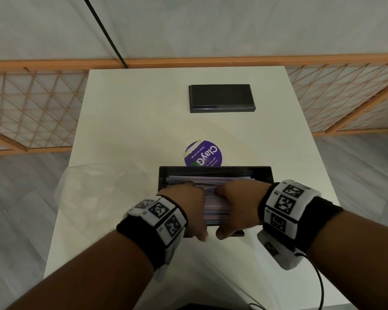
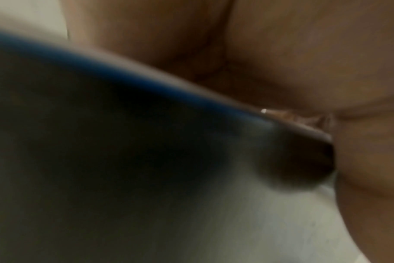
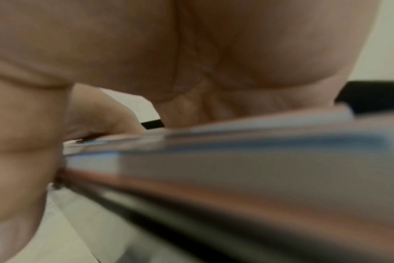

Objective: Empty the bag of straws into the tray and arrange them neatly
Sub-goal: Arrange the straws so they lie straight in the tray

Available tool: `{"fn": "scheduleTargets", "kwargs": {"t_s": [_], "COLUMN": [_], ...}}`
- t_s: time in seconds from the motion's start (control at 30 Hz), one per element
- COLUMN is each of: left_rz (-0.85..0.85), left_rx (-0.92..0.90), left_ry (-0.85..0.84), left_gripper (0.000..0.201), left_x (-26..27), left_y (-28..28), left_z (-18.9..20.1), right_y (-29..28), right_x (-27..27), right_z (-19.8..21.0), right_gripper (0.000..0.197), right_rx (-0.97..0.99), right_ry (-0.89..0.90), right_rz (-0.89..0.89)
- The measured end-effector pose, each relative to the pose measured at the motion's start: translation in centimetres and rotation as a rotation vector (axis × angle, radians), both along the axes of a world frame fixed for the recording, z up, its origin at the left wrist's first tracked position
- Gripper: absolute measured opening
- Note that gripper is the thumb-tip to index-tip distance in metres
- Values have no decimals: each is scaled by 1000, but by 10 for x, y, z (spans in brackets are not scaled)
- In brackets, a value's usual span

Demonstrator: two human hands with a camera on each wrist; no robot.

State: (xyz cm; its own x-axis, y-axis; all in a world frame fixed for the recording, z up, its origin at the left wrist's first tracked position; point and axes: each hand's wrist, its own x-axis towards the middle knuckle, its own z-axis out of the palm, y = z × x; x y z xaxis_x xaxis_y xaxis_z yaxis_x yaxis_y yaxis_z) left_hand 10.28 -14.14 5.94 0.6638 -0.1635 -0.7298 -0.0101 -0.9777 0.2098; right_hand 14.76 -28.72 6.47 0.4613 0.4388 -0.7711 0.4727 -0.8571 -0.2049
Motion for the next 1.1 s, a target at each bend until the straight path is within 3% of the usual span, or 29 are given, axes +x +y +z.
{"fn": "scheduleTargets", "kwargs": {"t_s": [0.13, 0.3, 0.53, 0.7, 0.83, 0.93, 1.1], "left_rz": [-70, 1, 10, 22, -69, -73, -22], "left_rx": [41, 19, 40, 34, 21, 23, 28], "left_ry": [-71, 17, -12, -13, -109, -40, 11], "left_gripper": [90, 81, 71, 77, 83, 88, 89], "left_x": [-1, -5, -6, -7, -12, -15, -12], "left_y": [0, 0, 0, 1, 0, -2, -3], "left_z": [5, 1, -1, 3, 10, 10, 2], "right_y": [1, 0, -1, -2, 1, 3, 6], "right_x": [0, -8, -13, -12, -11, -11, -10], "right_z": [2, -2, 1, 2, 2, 6, 6], "right_gripper": [61, 61, 62, 55, 56, 51, 53], "right_rx": [-5, -1, 5, -8, -27, -15, -70], "right_ry": [-5, 4, -57, -32, -65, -132, -84], "right_rz": [25, 1, 32, 9, 33, 49, 111]}}
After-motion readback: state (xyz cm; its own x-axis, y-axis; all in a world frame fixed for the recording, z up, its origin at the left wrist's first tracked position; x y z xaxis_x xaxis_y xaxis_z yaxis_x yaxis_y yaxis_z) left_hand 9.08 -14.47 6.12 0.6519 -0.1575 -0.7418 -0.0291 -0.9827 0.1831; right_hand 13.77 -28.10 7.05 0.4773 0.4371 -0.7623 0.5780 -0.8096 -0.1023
